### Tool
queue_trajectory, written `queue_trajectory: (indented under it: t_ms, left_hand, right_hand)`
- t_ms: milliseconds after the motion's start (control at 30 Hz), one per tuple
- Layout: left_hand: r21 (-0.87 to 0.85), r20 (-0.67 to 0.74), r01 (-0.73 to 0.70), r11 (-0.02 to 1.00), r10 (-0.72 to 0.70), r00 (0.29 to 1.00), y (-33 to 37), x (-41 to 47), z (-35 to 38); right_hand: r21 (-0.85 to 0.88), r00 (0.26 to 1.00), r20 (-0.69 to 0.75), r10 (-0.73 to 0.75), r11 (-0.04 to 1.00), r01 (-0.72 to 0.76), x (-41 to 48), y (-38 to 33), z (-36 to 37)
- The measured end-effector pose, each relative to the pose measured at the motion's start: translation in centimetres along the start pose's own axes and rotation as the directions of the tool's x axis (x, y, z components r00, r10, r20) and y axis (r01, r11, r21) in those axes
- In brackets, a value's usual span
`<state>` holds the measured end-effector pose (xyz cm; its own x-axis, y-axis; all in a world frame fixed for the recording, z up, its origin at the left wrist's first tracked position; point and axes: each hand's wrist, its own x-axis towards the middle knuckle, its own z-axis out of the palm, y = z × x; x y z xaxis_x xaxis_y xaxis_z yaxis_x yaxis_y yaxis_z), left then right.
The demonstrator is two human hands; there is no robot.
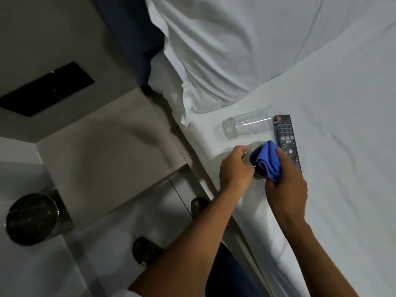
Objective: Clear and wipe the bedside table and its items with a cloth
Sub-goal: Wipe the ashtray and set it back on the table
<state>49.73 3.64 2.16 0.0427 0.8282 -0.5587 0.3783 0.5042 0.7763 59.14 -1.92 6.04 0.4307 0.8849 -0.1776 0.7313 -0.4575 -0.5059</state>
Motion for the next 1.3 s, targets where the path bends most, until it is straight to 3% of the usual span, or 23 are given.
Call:
queue_trajectory:
  t_ms: [67, 200, 300, 400, 533, 600, 700, 867, 1000, 1067, 1167, 1300]
  left_hand:
    - [-0.086, -0.007, 0.073, 0.994, -0.074, 0.997, 0.1, 0.3, 0.4]
    - [-0.318, 0.105, 0.196, 0.928, -0.171, 0.980, -0.9, 0.6, 0.2]
    - [-0.478, 0.185, 0.278, 0.833, -0.213, 0.959, -2.3, -0.3, -1.1]
    - [-0.676, 0.110, 0.251, 0.693, -0.241, 0.964, -4.4, -1.3, -4.5]
    - [-0.794, -0.026, 0.160, 0.587, -0.297, 0.955, -7.9, -3.0, -11.7]
    - [-0.818, -0.056, 0.137, 0.558, -0.313, 0.948, -9.7, -3.9, -15.1]
    - [-0.794, -0.074, 0.123, 0.595, -0.296, 0.952, -12.5, -5.6, -19.9]
    - [-0.775, -0.111, 0.107, 0.623, -0.300, 0.947, -15.4, -7.6, -24.2]
    - [-0.865, -0.153, 0.050, 0.499, -0.356, 0.922, -17.0, -7.7, -27.2]
    - [-0.904, -0.175, 0.011, 0.428, -0.392, 0.903, -18.3, -7.8, -28.9]
    - [-0.934, -0.187, -0.022, 0.357, -0.435, 0.881, -20.5, -8.1, -31.2]
    - [-0.917, -0.203, -0.006, 0.398, -0.455, 0.867, -22.7, -8.1, -33.1]
  right_hand:
    - [0.057, 1.000, 0.007, 0.015, 0.998, -0.016, 0.4, 0.2, 0.4]
    - [0.234, 0.999, -0.045, -0.010, 0.972, 0.020, 0.9, -0.6, -0.1]
    - [0.343, 0.995, 0.037, -0.088, 0.937, 0.070, -0.3, -1.3, 0.1]
    - [0.356, 0.948, 0.188, -0.256, 0.918, 0.177, -2.1, -2.6, 1.4]
    - [0.300, 0.822, 0.312, -0.476, 0.871, 0.390, -4.3, -5.2, 3.3]
    - [0.205, 0.830, 0.312, -0.462, 0.886, 0.416, -4.8, -6.4, 4.6]
    - [0.150, 0.828, 0.373, -0.419, 0.908, 0.392, -5.1, -10.0, 7.4]
    - [0.188, 0.623, 0.530, -0.575, 0.796, 0.575, -7.1, -17.2, 11.8]
    - [0.356, 0.431, 0.588, -0.685, 0.697, 0.622, -10.8, -19.9, 13.8]
    - [0.385, 0.383, 0.600, -0.702, 0.673, 0.631, -11.9, -20.4, 14.4]
    - [0.304, 0.395, 0.607, -0.690, 0.660, 0.687, -12.2, -20.6, 15.6]
    - [0.158, 0.548, 0.595, -0.588, 0.755, 0.637, -12.1, -21.5, 18.3]
